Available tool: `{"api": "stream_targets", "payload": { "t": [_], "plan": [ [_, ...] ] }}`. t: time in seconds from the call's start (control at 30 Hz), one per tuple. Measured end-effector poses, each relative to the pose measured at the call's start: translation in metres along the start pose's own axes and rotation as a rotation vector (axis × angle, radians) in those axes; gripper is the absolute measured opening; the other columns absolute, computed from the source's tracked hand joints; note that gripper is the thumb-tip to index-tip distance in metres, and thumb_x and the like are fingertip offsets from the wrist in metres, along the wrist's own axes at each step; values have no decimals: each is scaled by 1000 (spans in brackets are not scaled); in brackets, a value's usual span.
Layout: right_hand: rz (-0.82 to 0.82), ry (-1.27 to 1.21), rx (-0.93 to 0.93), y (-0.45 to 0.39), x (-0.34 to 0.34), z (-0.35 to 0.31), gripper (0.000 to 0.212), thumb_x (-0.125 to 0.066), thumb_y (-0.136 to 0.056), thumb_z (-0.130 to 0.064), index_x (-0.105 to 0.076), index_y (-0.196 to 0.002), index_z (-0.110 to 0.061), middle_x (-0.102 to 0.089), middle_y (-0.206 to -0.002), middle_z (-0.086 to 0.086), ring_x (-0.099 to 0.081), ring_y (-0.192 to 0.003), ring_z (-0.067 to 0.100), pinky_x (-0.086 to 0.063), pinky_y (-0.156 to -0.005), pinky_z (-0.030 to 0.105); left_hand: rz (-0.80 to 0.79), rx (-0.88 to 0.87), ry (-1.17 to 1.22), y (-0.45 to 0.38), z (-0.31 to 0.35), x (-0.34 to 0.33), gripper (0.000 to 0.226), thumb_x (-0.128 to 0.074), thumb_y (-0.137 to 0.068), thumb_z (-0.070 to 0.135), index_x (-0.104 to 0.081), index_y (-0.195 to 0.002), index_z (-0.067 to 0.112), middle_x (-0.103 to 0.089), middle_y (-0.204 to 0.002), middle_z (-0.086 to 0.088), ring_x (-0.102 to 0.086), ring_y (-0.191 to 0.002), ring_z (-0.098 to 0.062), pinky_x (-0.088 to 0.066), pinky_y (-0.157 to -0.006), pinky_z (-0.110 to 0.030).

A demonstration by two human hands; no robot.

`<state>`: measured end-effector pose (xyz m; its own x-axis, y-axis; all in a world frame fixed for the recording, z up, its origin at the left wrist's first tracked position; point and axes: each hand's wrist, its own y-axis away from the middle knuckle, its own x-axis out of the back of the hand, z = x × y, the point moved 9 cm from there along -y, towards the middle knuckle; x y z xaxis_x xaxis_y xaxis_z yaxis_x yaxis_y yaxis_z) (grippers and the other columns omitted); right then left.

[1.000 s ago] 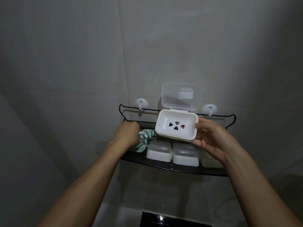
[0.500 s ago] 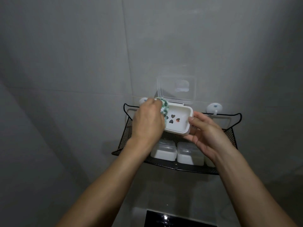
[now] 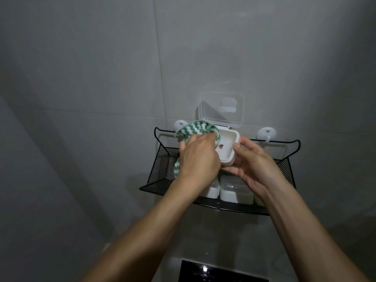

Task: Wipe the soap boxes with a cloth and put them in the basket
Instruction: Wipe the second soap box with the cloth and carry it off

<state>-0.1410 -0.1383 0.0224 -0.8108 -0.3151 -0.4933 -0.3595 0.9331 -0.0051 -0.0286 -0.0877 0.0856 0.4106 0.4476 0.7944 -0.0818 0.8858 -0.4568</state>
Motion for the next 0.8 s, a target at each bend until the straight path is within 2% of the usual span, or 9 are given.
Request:
{"api": "stream_targets", "payload": {
  "t": [0.17,0.43,0.53,0.67,0.73,0.8],
  "plan": [
    [-52,3,-23,-3,-4,-2,36,-52,-98,-5,-56,-134,-6,-74,-104,13,-74,-87,24,-60,-66,41,-55,-36,166,2,12,0,60,-46,-89,2,-47,-146,19,-52,-143,3,-45,-131,-18,-33,-108,-41],
    [-97,-29,-30,-3,-7,0,36,-55,-95,-10,-59,-130,-11,-74,-102,10,-73,-85,22,-62,-73,41,-153,-40,374,-2,14,-1,54,-51,-90,3,-53,-142,17,-56,-136,2,-45,-130,-19,-34,-110,-45],
    [-95,-72,-27,-2,-7,-1,35,-57,-91,-12,-61,-125,-13,-74,-102,11,-74,-84,21,-62,-69,39,-199,-28,488,-5,12,-1,44,-49,-94,4,-59,-136,13,-61,-125,-2,-52,-123,-17,-38,-108,-37],
    [-82,-84,-10,-1,-8,-6,29,-52,-99,-9,-59,-126,-11,-74,-105,12,-74,-89,23,-61,-69,38,-204,-13,611,-7,7,4,35,-52,-97,3,-65,-129,9,-66,-118,-3,-60,-114,-12,-44,-102,-24],
    [-68,-70,-4,0,-10,-6,28,-50,-100,-8,-57,-127,-9,-74,-101,12,-74,-87,23,-61,-68,39,-162,21,629,-8,2,6,32,-63,-92,4,-69,-123,11,-71,-116,-2,-65,-108,-9,-49,-100,-26],
    [-48,-66,-7,0,-11,-6,27,-49,-101,-7,-56,-127,-8,-74,-99,14,-74,-87,23,-62,-68,39,-107,82,676,-8,-3,8,31,-72,-85,4,-73,-115,11,-75,-104,-3,-69,-92,-11,-55,-92,-29]
  ]
}}
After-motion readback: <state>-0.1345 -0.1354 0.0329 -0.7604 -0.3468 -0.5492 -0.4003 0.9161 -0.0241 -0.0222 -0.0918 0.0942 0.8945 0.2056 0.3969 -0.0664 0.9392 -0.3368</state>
